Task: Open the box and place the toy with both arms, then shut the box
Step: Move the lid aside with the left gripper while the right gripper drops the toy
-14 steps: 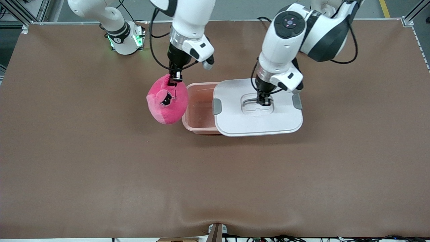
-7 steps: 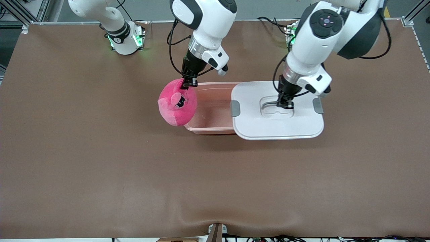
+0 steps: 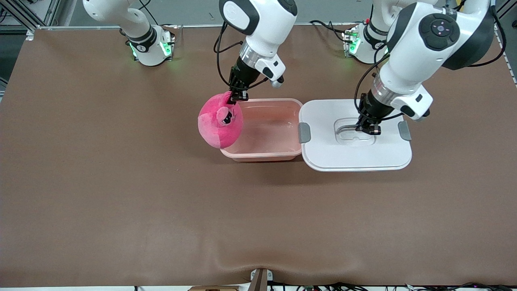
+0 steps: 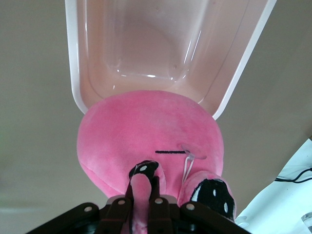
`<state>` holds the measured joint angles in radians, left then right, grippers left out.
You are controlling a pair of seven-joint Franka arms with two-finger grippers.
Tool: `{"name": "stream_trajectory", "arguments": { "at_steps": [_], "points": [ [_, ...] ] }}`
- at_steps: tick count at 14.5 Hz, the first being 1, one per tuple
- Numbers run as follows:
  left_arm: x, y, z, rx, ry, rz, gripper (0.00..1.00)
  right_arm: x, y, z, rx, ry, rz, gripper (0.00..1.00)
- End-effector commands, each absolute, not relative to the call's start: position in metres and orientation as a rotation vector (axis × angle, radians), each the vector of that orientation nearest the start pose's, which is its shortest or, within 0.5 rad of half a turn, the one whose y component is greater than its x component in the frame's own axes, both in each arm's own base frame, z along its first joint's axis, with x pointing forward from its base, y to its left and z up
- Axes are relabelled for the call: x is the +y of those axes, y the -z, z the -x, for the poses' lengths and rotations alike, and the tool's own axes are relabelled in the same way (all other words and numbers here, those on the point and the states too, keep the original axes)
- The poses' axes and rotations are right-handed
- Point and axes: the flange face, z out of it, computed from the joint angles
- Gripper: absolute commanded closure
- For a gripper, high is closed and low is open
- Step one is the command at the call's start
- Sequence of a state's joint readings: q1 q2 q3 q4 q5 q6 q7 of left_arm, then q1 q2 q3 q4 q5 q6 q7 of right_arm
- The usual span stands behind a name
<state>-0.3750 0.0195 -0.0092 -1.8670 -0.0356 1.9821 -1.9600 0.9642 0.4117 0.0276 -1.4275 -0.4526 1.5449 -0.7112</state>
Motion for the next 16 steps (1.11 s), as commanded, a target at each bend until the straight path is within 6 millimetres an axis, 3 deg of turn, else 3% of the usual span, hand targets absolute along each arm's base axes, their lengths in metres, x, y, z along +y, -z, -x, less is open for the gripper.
{"name": "stream_trajectory", "arguments": {
  "at_steps": [1,2,6,8,10,12,16],
  "points": [
    [-0.197,-0.516,-0.53,2.139,0.012,-2.149,1.0,0.53,-0.45,-0.396,2.008,0.289,-1.681,0.24],
    [-0.184,-0.517,-0.533,2.135,0.031,-2.156,1.0,0.53,-0.45,-0.395,1.997,0.284,-1.693,0.0],
    [-0.147,-0.519,-0.541,2.102,0.09,-2.174,1.0,0.544,-0.463,-0.384,1.975,0.223,-1.731,0.0],
    [-0.144,-0.518,-0.542,2.101,0.092,-2.175,1.0,0.553,-0.489,-0.371,1.983,0.171,-1.743,0.0],
    [-0.144,-0.518,-0.541,2.101,0.094,-2.179,1.0,0.544,-0.516,-0.374,1.944,0.18,-1.78,0.0],
    [-0.144,-0.517,-0.541,2.103,0.096,-2.178,1.0,0.52,-0.53,-0.398,1.862,0.171,-1.886,0.0],
    [-0.144,-0.517,-0.541,2.101,0.096,-2.18,1.0,0.43,-0.566,-0.472,1.731,0.18,-2.19,0.0]
  ]
}}
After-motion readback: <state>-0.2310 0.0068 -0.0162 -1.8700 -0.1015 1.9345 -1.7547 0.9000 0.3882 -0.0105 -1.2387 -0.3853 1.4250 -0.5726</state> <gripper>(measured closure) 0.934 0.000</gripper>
